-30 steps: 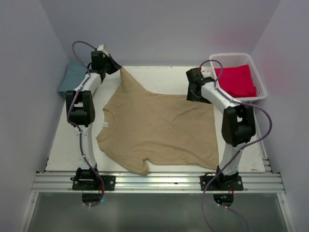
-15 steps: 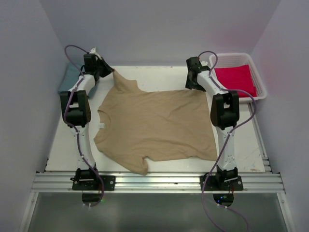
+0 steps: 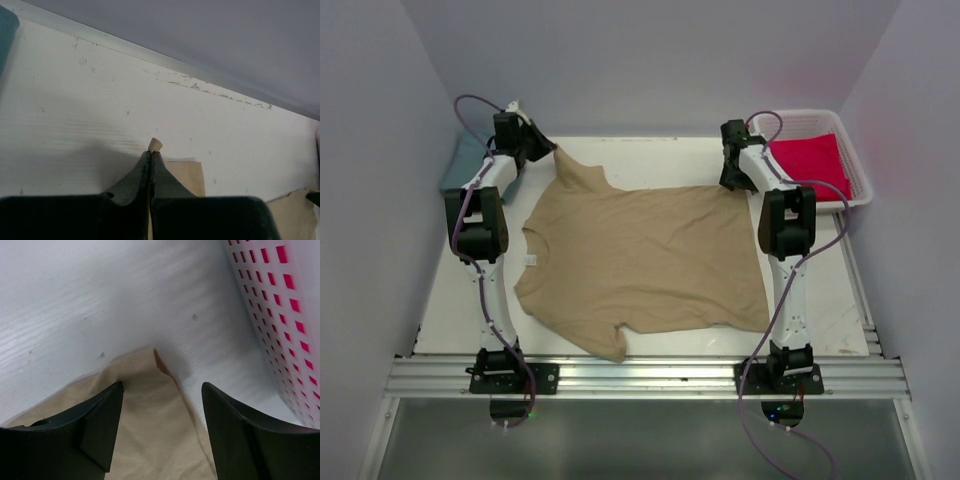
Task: Fold and stack the t-shirts
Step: Grap the side of the flattened tshirt furthest away from the robot with both arms
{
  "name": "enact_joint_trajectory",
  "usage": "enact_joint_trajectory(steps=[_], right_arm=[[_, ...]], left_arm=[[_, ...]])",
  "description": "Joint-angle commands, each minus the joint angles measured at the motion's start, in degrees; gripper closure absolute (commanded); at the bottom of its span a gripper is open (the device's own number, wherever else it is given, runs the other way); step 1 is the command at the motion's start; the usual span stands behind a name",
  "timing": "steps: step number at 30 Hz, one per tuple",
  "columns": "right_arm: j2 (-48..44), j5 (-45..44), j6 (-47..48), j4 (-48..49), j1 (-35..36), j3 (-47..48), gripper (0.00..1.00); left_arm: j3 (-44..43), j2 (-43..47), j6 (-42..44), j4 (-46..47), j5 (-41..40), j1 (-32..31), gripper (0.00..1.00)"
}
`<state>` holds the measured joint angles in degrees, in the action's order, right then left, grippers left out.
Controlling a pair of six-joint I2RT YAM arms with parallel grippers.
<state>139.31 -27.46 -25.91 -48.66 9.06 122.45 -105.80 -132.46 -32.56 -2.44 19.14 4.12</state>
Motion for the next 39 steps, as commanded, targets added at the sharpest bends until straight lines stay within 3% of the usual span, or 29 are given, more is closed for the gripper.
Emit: enact_joint_trajectory(steps=[1,12,27,32,36,39], right_arm=[[0.5,-0.6,-1.2,-0.7,-0.8,0.9,0.32],[2.5,2.0,0.9,3.0,-1.9,1.9,0.49],[3.7,3.6,4.3,7.8,-3.7,3.3,0.48],[2.5,5.4,5.7,11.8,-3.7,0.6,0.69],[3.6,5.3,6.4,11.9,-3.7,1.4,0.79],[4.0,5.3,6.5,11.9,-3.8,1.6,0.98]], left_arm=[[1.0,1.3,-1.0,3.5,0.7,0.7,1.0],[1.9,1.5,-1.4,4.3,1.2,0.8,1.0],[1.8,1.2,-1.7,4.5,2.1,0.8,1.0],[1.6,0.9,-1.7,4.5,2.5,0.8,1.0],[1.6,0.5,-1.6,4.5,2.7,0.8,1.0],[1.6,0.2,-1.7,4.5,2.9,0.8,1.0]])
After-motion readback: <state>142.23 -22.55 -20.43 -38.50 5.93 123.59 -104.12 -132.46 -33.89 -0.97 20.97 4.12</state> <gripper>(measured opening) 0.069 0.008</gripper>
